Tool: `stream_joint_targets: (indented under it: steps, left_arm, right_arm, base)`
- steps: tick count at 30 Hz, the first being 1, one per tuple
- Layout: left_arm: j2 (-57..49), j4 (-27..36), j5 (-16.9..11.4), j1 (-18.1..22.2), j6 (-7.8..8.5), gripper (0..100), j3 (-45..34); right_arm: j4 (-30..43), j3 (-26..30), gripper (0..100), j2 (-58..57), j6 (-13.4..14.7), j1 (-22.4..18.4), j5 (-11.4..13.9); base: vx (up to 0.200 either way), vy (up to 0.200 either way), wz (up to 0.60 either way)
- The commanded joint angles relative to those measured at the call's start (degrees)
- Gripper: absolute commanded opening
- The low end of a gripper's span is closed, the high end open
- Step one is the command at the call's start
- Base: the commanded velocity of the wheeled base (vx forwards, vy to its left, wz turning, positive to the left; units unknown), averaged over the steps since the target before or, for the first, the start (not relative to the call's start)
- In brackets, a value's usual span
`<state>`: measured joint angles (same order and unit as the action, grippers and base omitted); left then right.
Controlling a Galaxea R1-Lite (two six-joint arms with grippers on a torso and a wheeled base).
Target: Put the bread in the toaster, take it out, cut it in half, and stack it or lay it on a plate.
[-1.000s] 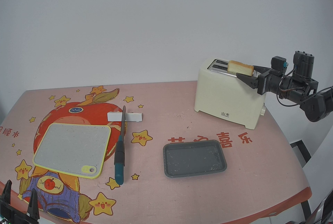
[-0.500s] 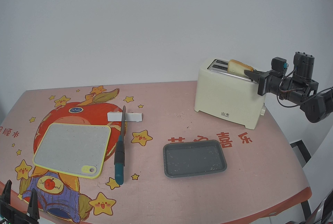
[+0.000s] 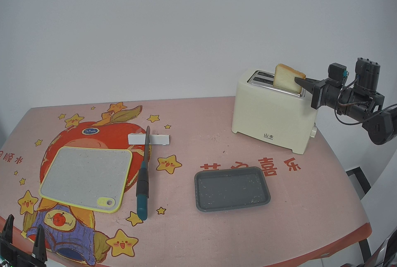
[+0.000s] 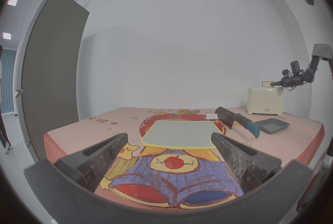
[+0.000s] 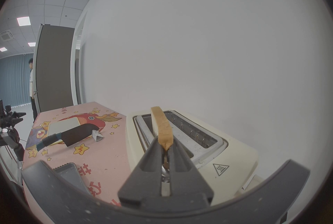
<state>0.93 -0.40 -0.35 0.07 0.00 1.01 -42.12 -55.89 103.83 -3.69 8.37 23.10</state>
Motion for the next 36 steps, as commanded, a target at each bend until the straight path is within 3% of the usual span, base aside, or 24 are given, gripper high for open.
stream_joint_targets:
  steps: [1, 19, 26, 31, 32, 33, 36]
  left_arm:
    - [-0.4, 0.1, 0.0, 0.0, 0.00, 100, -1.0]
    - [-0.4, 0.1, 0.0, 0.0, 0.00, 100, -1.0]
    - [-0.4, 0.0, 0.0, 0.0, 0.00, 100, -1.0]
    - [-0.4, 0.1, 0.0, 0.0, 0.00, 100, -1.0]
    - [-0.4, 0.1, 0.0, 0.0, 0.00, 100, -1.0]
    - [-0.4, 0.0, 0.0, 0.0, 0.00, 100, -1.0]
    - [-0.4, 0.1, 0.0, 0.0, 0.00, 100, -1.0]
  right_arm:
    - [0.0, -0.1, 0, -2.3, 0.1, 0.2, 0.1]
    - [0.0, 0.4, 0, -10.0, 3.1, 0.7, 0.4]
    - [0.1, 3.8, 0, -13.9, 3.4, 2.3, 0.4]
    - [0.0, 11.7, 0, -19.2, 10.5, 8.8, 0.1]
    - [0.0, 11.7, 0, -19.2, 10.5, 8.8, 0.1]
    - [0.0, 14.3, 0, -21.0, 13.0, 10.6, -0.1]
    - [0.0, 17.7, 0, -23.5, 16.9, 12.6, -0.9]
  base:
    - [0.000, 0.000, 0.00]
    - [0.000, 0.000, 0.00]
    - [0.000, 0.000, 0.00]
    - [0.000, 0.000, 0.00]
    - [0.000, 0.000, 0.00]
    - [0.000, 0.000, 0.00]
    - [0.000, 0.000, 0.00]
